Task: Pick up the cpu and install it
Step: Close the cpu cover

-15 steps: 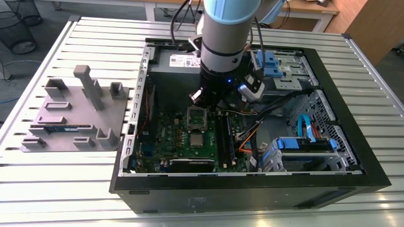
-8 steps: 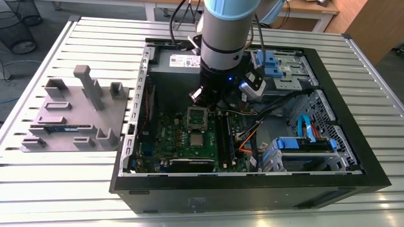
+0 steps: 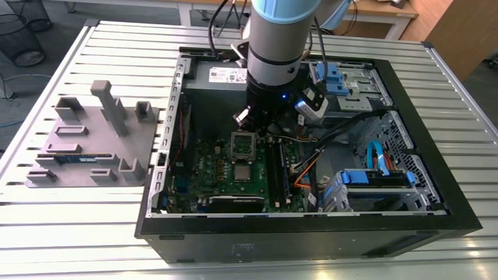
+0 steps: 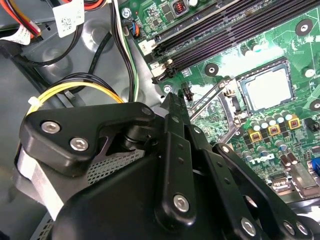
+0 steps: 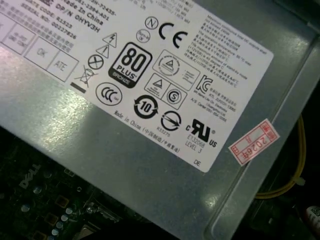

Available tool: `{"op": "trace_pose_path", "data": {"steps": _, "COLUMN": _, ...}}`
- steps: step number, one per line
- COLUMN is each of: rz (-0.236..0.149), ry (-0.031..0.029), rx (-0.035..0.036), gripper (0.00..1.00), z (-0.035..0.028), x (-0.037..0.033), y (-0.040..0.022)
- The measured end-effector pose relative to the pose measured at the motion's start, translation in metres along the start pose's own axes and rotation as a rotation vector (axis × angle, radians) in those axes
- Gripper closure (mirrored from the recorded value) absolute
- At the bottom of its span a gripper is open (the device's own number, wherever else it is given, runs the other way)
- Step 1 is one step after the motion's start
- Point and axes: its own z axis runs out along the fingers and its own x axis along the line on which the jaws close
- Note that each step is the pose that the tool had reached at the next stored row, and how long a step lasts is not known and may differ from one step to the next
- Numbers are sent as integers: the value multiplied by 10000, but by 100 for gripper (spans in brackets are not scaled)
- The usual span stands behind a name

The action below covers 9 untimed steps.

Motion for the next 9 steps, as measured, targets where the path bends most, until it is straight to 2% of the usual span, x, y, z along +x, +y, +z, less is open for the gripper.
{"op": "trace_pose_path", "data": {"steps": 9, "rz": -61, "ry": 1, "rx": -9, "gripper": 89, "z": -1, "x": 22, "y": 14}}
